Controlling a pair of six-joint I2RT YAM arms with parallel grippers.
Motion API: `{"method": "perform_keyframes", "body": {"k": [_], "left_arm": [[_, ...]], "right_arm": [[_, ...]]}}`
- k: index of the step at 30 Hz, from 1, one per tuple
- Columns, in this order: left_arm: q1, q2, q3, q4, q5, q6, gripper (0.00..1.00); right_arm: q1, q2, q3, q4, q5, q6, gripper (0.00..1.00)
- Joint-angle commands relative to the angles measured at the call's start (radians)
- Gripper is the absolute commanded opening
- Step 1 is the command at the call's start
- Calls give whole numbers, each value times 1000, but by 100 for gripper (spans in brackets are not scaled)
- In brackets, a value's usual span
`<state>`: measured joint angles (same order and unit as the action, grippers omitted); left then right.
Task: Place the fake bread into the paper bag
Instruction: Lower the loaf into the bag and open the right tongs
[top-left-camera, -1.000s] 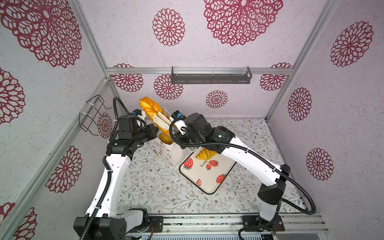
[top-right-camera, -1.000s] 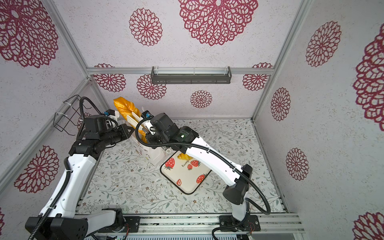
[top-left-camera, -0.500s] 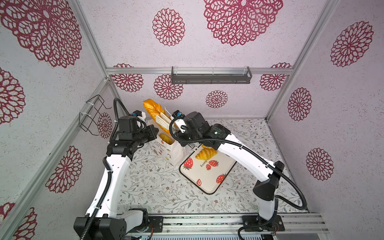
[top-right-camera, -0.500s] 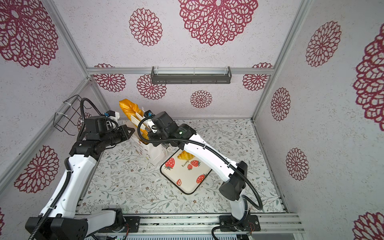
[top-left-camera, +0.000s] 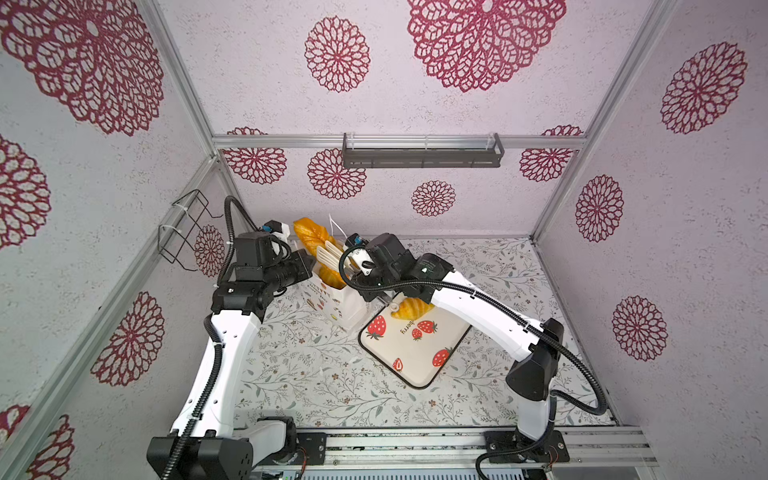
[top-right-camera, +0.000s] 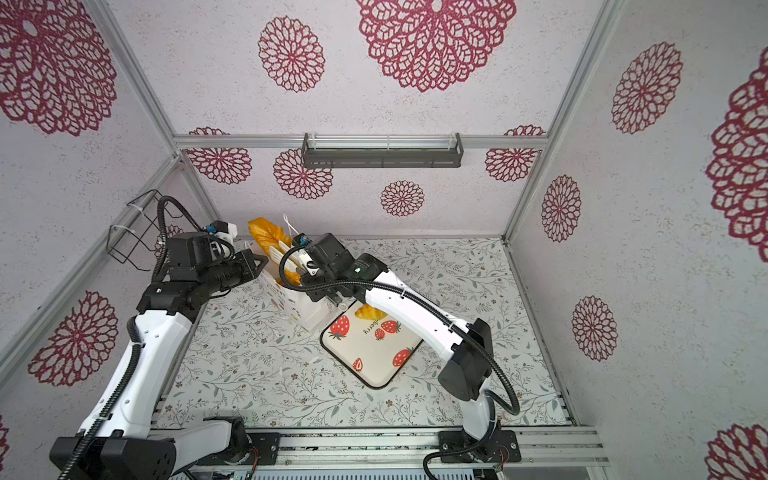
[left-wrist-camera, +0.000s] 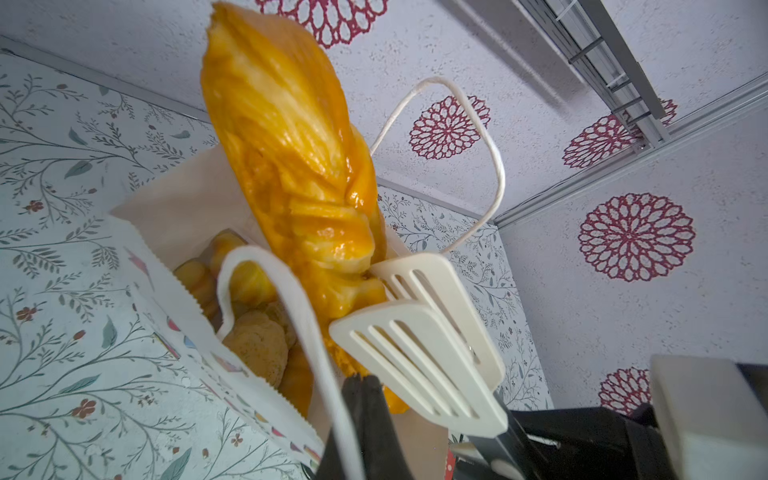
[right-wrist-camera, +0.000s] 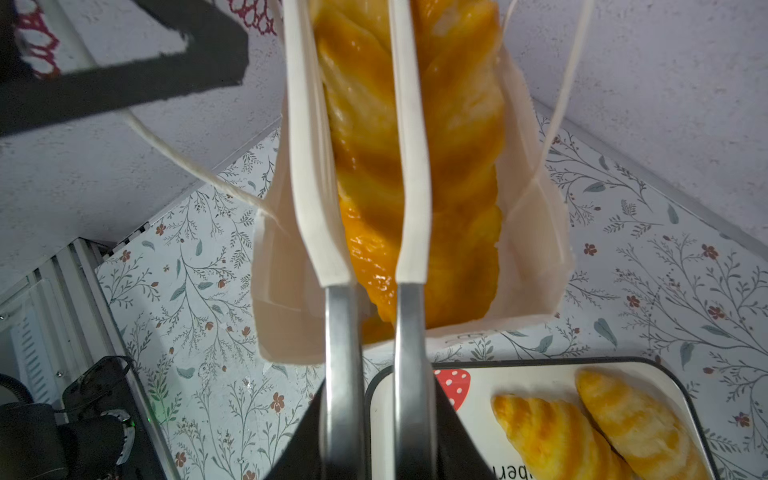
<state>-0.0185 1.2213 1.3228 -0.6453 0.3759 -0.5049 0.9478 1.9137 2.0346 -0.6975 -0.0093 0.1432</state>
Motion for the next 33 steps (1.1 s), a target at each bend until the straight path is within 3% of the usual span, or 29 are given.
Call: {"method": "perform_keyframes", "body": {"k": [1, 18, 33], "left_arm": [[9, -8, -7, 22, -3, 8, 0], [9, 10, 6, 27, 2, 6, 0], [9, 9, 13, 18, -2, 7, 0]], "right_arm": [[0, -90, 8, 89, -12, 22, 16], [13, -156, -75, 107, 11, 38, 35], [13, -295, -167, 124, 91, 52, 35]]}}
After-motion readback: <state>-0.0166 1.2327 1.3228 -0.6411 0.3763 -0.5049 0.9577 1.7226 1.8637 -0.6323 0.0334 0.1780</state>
